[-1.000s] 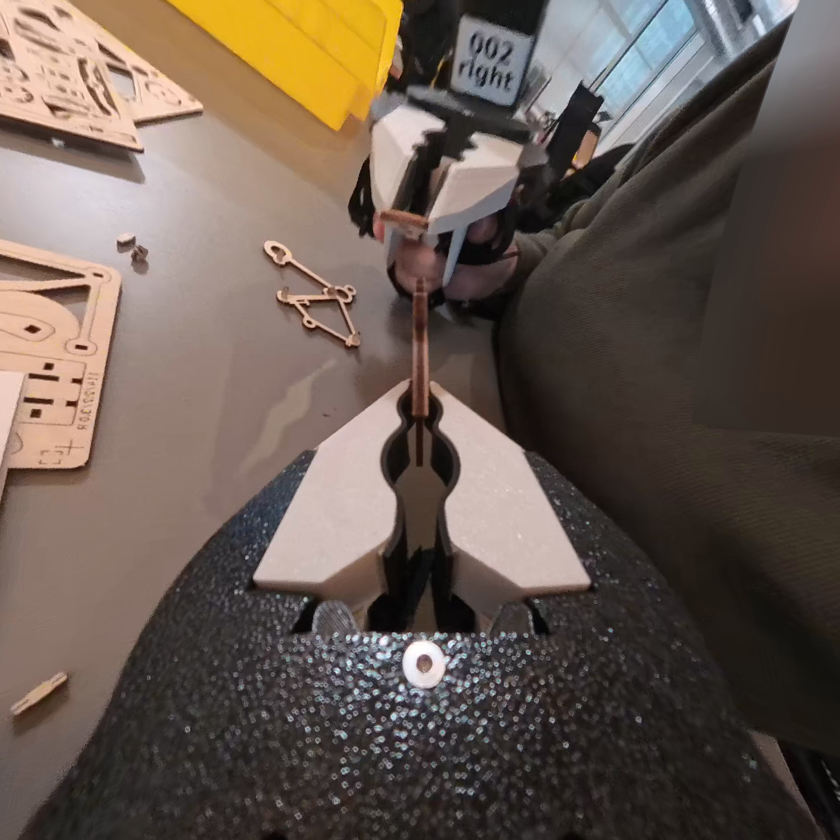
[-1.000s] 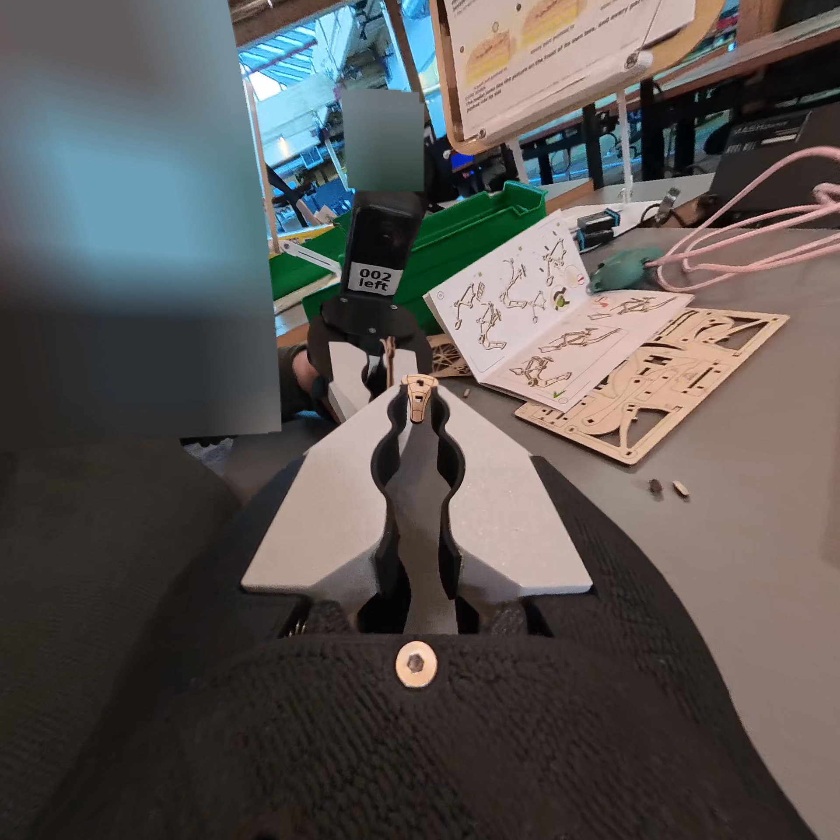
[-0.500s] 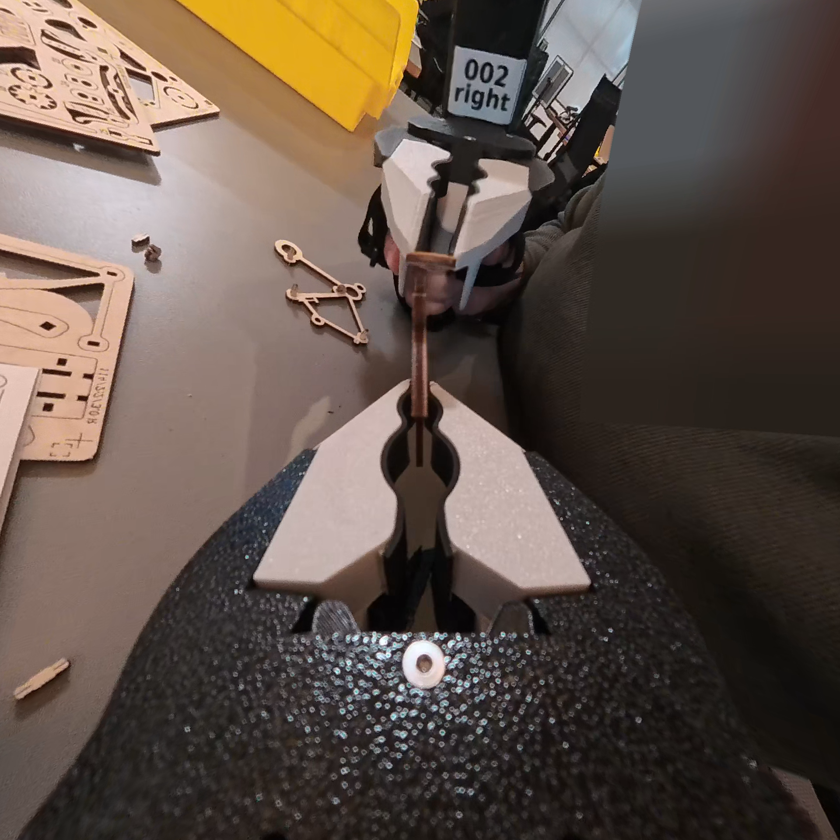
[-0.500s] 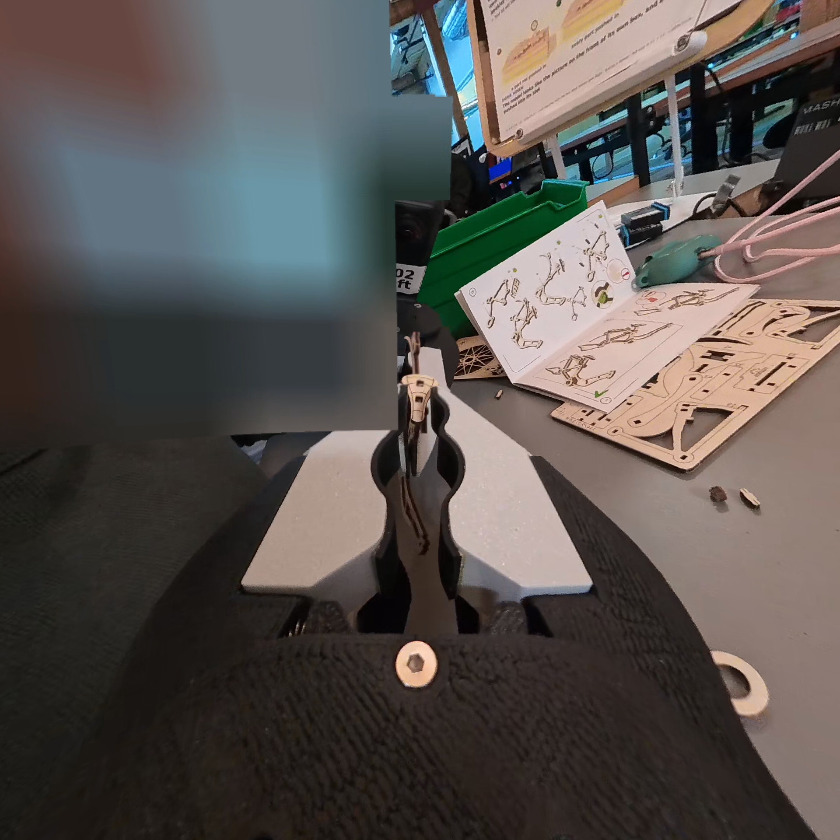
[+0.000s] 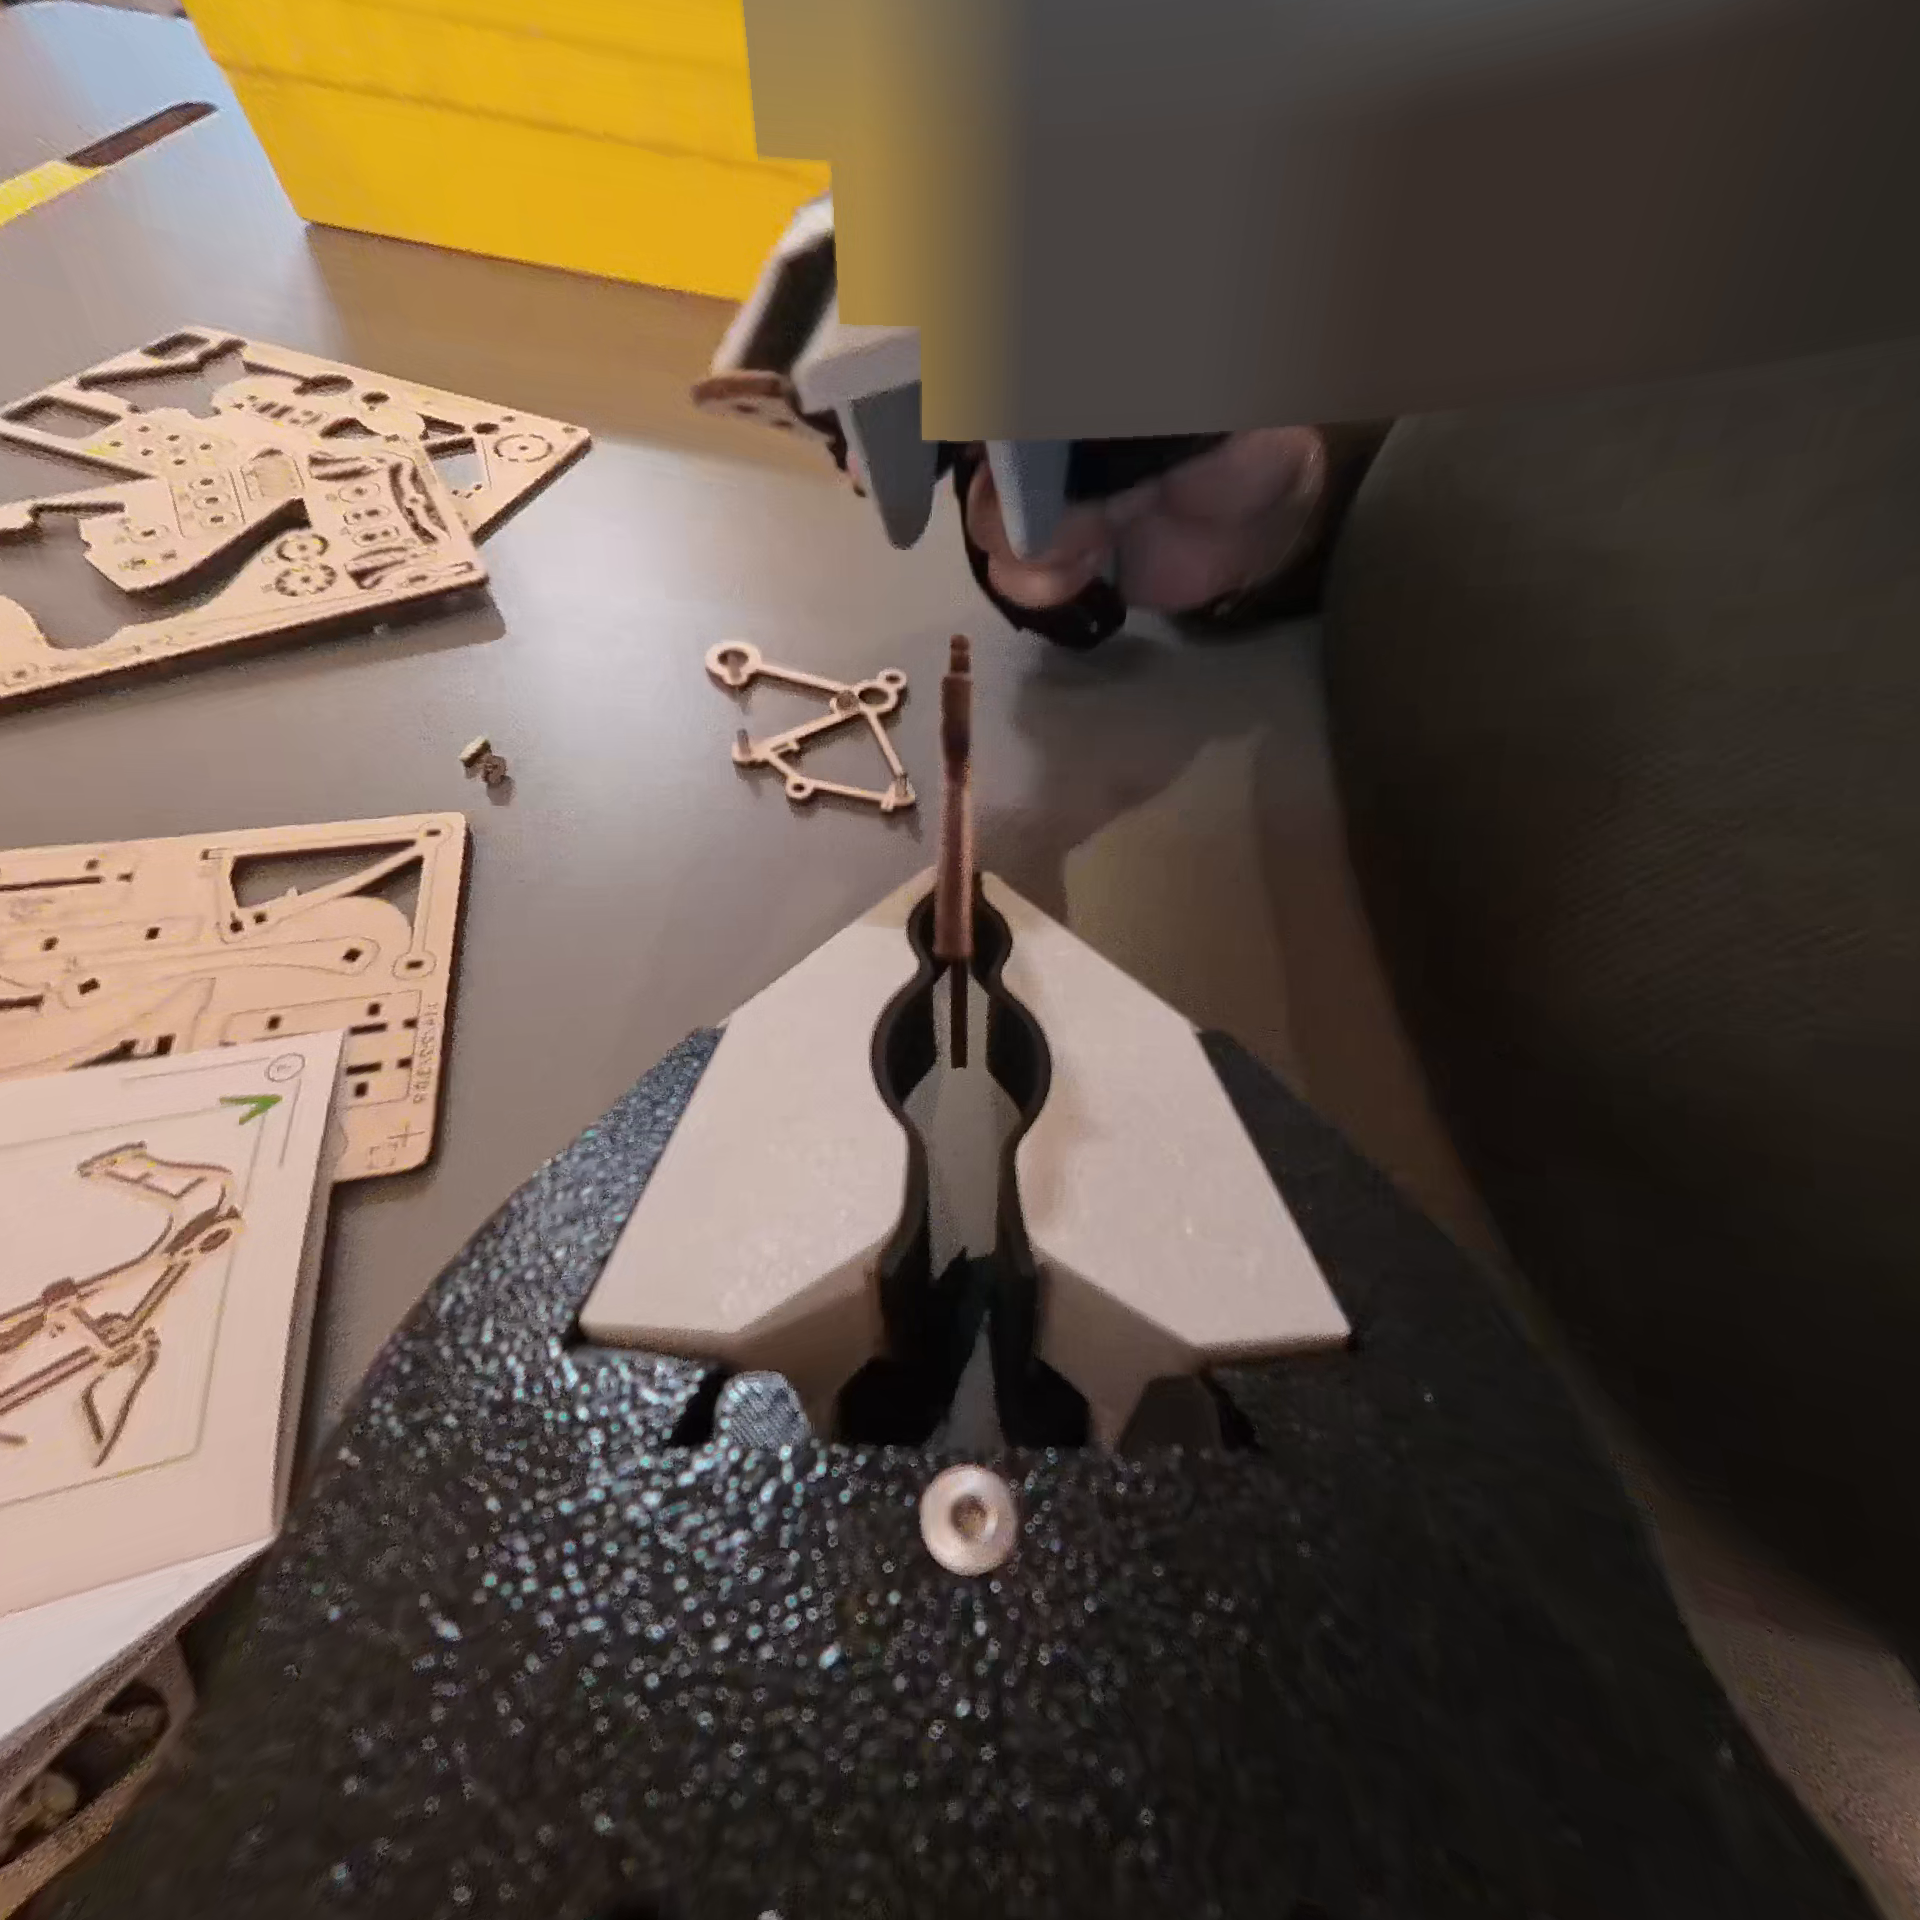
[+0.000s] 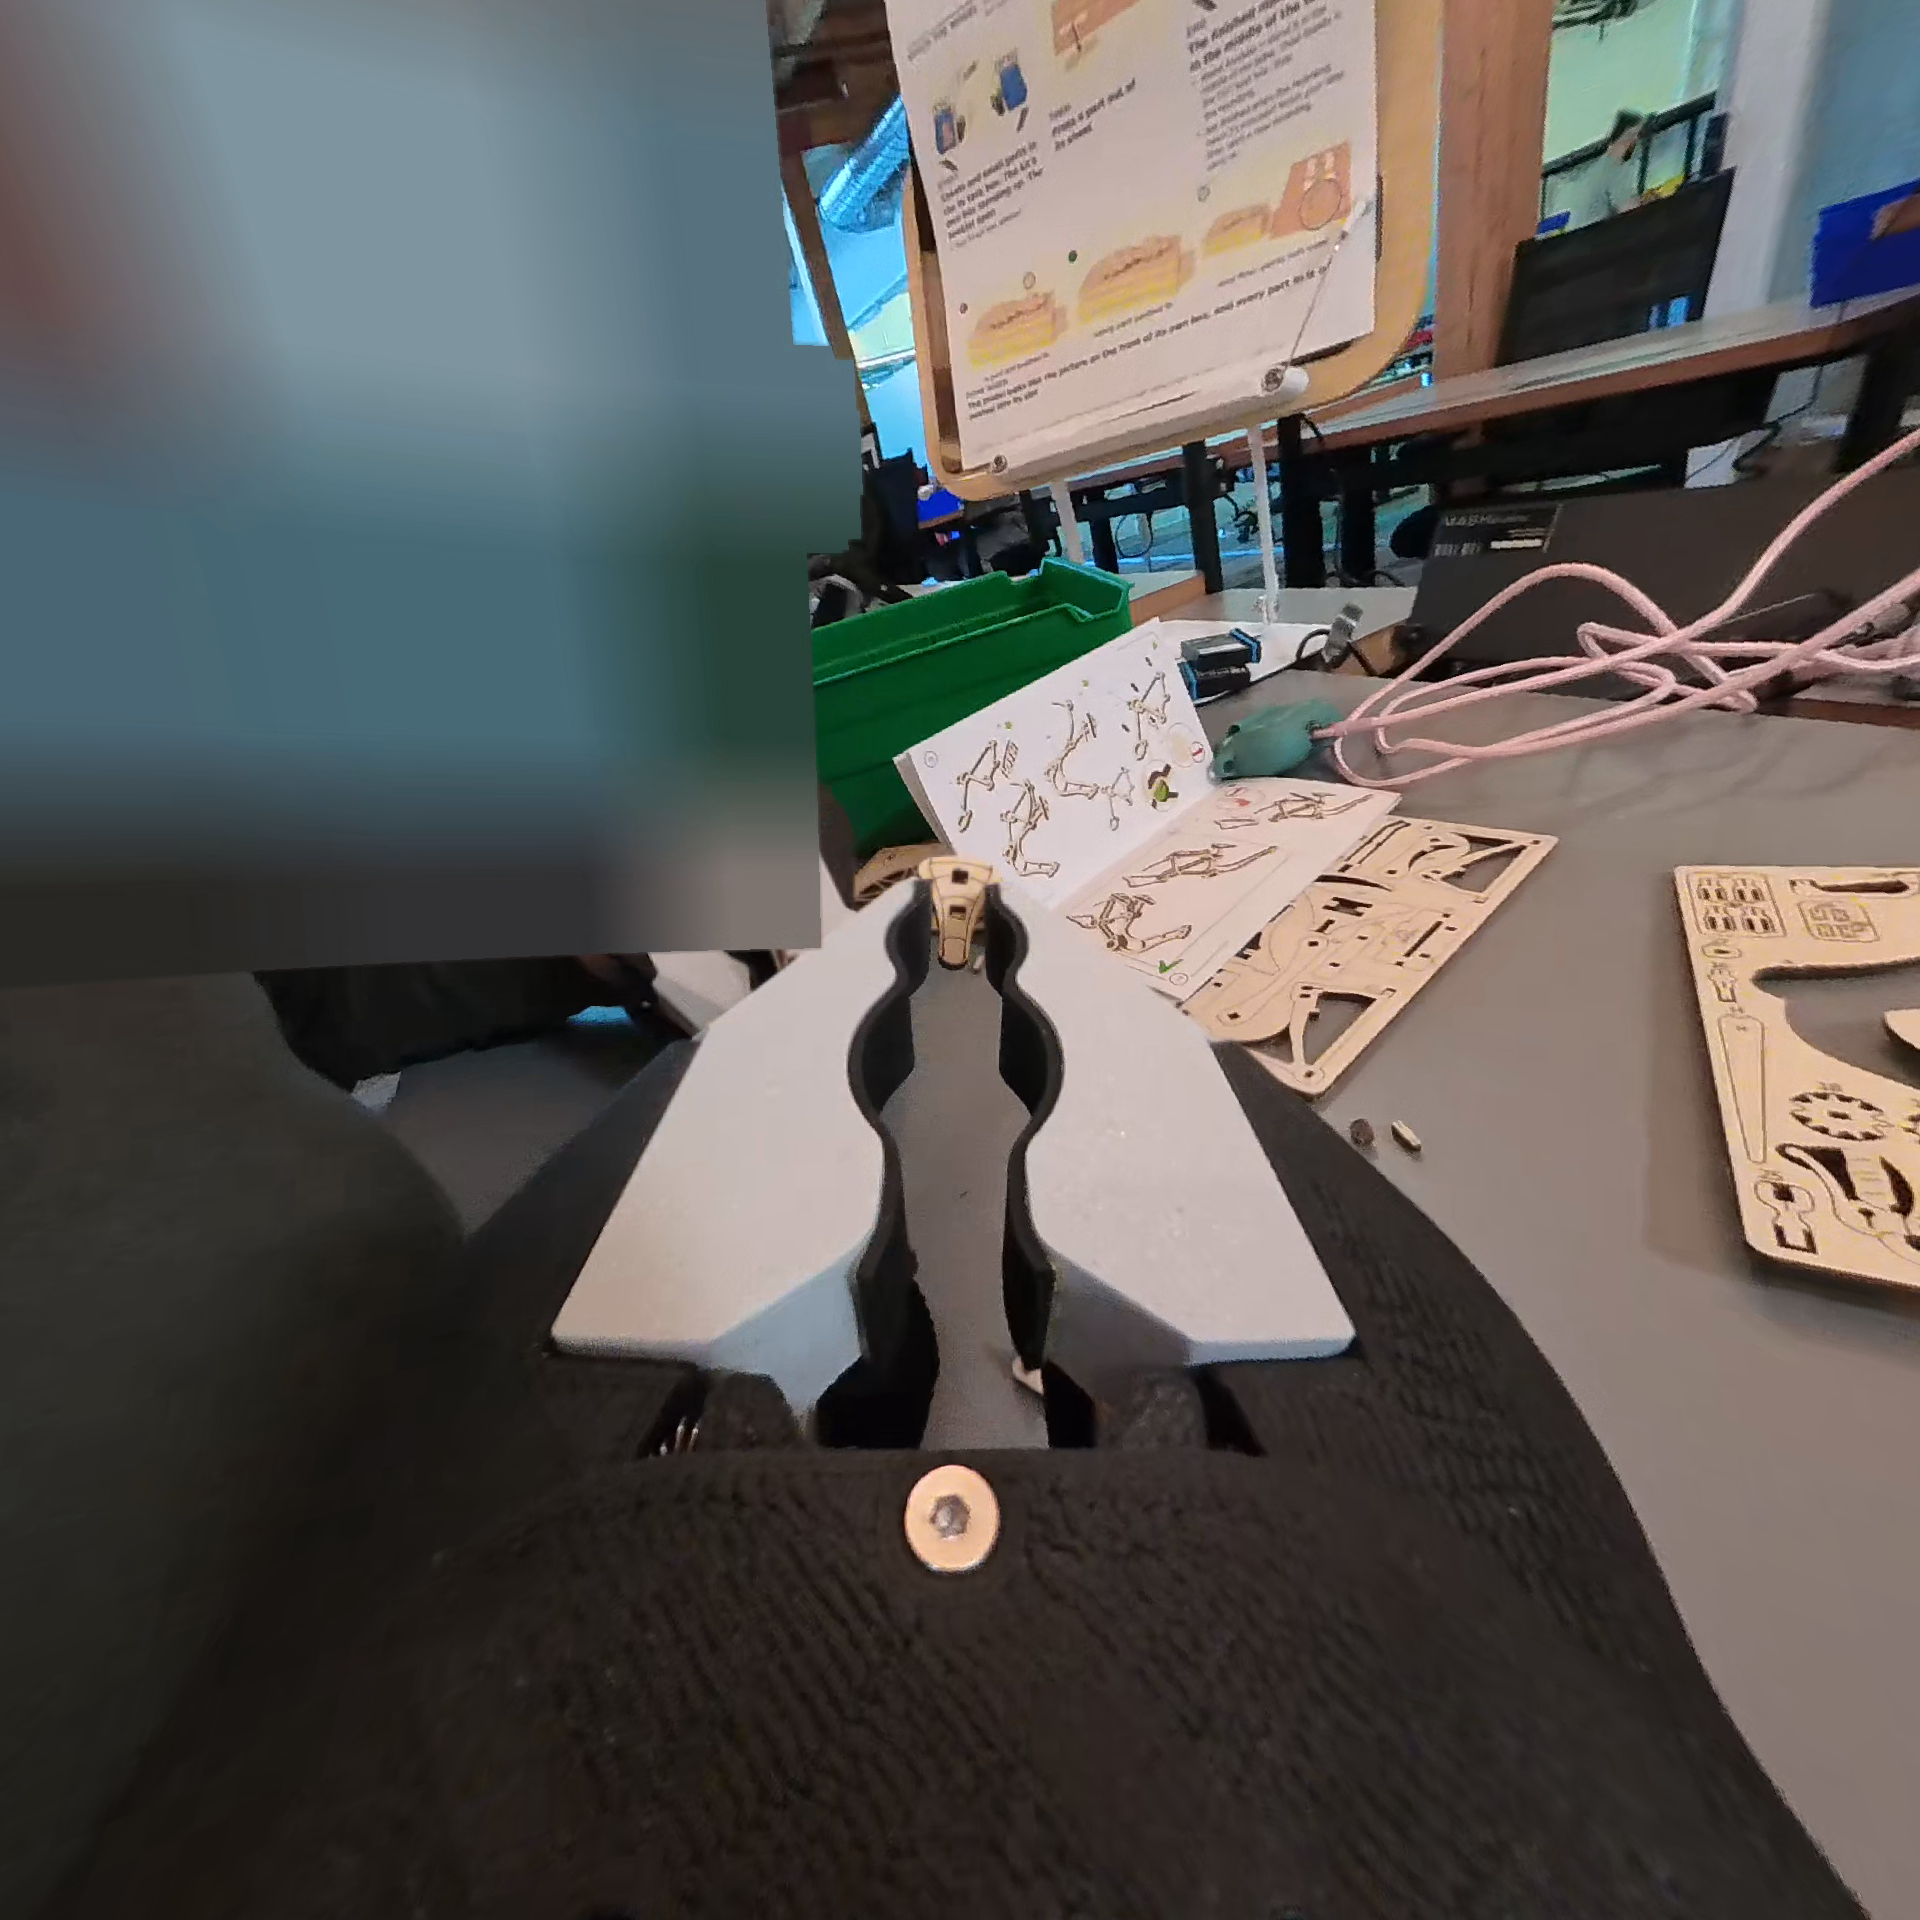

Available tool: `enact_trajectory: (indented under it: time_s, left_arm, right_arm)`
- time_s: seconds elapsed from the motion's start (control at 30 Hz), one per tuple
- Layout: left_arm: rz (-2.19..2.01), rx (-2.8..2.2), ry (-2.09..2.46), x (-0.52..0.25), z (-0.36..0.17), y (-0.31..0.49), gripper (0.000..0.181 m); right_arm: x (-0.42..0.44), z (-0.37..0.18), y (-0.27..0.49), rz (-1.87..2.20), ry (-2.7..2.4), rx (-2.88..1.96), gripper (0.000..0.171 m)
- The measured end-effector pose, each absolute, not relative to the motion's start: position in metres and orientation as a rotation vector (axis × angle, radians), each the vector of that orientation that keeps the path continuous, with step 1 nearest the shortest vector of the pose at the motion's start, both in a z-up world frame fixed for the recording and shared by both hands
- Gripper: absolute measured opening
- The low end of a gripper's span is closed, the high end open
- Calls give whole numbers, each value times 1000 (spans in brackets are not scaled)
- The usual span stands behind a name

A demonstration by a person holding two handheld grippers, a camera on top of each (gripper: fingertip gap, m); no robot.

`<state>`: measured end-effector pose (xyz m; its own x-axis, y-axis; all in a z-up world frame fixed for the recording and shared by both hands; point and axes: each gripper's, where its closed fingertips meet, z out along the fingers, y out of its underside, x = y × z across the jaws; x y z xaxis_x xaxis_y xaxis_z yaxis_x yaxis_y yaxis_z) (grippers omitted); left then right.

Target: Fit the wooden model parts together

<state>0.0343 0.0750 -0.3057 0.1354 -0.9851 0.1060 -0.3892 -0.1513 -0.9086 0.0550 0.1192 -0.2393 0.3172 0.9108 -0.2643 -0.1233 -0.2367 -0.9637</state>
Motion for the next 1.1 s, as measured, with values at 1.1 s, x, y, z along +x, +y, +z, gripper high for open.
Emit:
enact_trajectory:
  time_s: [1.1]
  left_arm:
    - [-1165,-1706,1335,45,-306,59,0]
  right_arm:
    - [30,-258,78,1414,-1073,-1455,8]
